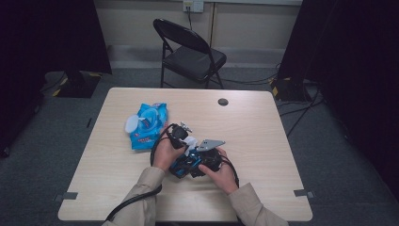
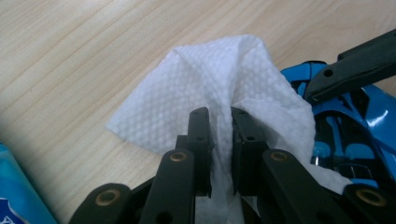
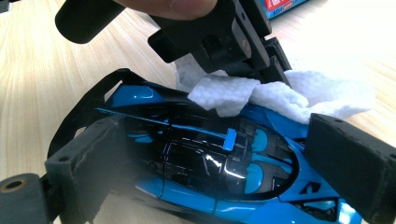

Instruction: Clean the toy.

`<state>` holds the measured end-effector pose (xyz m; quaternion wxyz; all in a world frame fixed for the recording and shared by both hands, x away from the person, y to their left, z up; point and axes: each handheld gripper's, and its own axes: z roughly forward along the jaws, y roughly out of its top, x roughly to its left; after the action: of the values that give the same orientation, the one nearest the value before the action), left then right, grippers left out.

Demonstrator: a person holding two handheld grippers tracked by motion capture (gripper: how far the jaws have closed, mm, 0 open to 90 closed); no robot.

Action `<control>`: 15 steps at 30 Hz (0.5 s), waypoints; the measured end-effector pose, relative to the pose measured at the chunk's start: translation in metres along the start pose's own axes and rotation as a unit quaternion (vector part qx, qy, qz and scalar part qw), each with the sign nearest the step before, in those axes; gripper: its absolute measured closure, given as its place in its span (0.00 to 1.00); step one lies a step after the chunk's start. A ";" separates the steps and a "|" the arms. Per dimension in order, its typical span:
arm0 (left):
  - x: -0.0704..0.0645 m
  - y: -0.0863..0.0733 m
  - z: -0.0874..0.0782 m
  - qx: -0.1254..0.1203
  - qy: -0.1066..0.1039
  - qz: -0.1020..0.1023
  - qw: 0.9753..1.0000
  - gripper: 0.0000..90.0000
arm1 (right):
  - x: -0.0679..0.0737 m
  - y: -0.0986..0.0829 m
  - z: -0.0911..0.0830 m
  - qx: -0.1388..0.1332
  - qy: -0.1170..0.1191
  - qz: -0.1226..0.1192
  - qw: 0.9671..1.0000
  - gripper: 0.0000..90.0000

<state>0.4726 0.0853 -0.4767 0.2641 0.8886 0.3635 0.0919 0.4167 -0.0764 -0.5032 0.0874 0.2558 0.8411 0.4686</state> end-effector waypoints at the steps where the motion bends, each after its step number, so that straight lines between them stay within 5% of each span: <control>1: 0.000 0.000 0.000 0.000 0.000 0.000 1.000 0.89 | 0.000 0.000 0.000 0.000 0.000 0.000 1.000 0.06; 15: 0.000 -0.008 -0.005 0.002 -0.006 0.013 1.000 0.92 | 0.000 0.000 0.000 0.001 0.000 0.000 1.000 0.06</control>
<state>0.4657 0.0923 -0.4765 0.2636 0.8942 0.3507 0.0890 0.4169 -0.0767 -0.5031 0.0876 0.2557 0.8414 0.4680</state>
